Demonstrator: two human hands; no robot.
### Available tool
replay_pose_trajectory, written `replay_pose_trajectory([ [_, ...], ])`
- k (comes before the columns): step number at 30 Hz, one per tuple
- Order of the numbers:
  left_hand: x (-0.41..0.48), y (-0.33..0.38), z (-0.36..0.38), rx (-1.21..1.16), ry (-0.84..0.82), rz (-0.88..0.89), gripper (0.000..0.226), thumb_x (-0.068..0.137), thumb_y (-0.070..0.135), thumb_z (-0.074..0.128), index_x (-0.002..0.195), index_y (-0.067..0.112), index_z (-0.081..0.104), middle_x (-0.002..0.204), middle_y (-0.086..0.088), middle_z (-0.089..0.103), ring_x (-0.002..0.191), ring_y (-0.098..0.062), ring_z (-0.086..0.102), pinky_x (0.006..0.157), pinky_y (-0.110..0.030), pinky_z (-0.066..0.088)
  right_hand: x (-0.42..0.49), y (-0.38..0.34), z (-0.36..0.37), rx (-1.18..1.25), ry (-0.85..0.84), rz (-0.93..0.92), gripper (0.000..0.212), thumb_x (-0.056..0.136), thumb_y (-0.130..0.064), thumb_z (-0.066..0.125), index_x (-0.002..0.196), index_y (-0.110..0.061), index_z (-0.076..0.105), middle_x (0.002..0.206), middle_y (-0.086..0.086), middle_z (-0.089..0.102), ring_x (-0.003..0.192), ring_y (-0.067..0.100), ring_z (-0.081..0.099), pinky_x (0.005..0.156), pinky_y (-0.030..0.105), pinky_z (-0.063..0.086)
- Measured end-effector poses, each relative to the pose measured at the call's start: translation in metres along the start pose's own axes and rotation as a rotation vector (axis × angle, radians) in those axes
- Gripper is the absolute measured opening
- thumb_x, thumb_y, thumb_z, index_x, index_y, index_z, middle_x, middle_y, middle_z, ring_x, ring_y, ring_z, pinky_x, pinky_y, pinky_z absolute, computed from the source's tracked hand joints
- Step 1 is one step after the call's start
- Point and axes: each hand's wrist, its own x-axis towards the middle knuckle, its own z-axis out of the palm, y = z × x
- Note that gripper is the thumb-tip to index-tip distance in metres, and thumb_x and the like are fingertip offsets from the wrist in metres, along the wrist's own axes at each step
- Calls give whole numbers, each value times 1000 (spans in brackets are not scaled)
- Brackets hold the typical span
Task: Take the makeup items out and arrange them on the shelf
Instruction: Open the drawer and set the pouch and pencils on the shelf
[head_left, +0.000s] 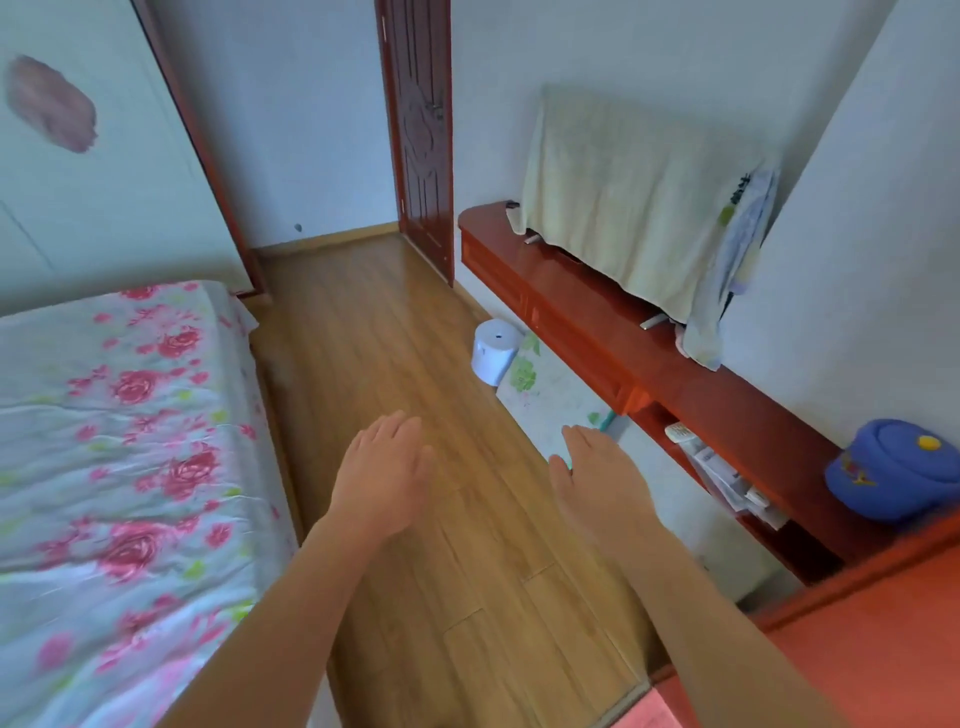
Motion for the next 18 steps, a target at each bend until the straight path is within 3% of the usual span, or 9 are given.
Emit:
replay_pose_trajectory([
  [9,48,-80,-8,-15,28,-163,49,106,40,31,153,22,32,162,2,27,150,-19,22,122,-37,16,84,-65,30,66,-40,-140,33,99,-33,39,116,-11,56,109,4,60,105,21,56,93,35,46],
  [14,85,-114,-6,-11,20,-248,50,106,41,30,153,24,31,163,4,25,151,-18,21,121,-37,17,146,-83,56,25,-109,-197,51,99,-47,27,135,-18,47,134,-2,55,125,17,49,105,33,41],
  [18,128,-136,-5,8,15,-339,52,105,44,27,154,25,28,164,4,22,151,-19,20,121,-38,19,208,-97,71,10,-131,-279,47,102,-42,32,140,-19,45,140,-2,52,130,16,46,108,32,38],
])
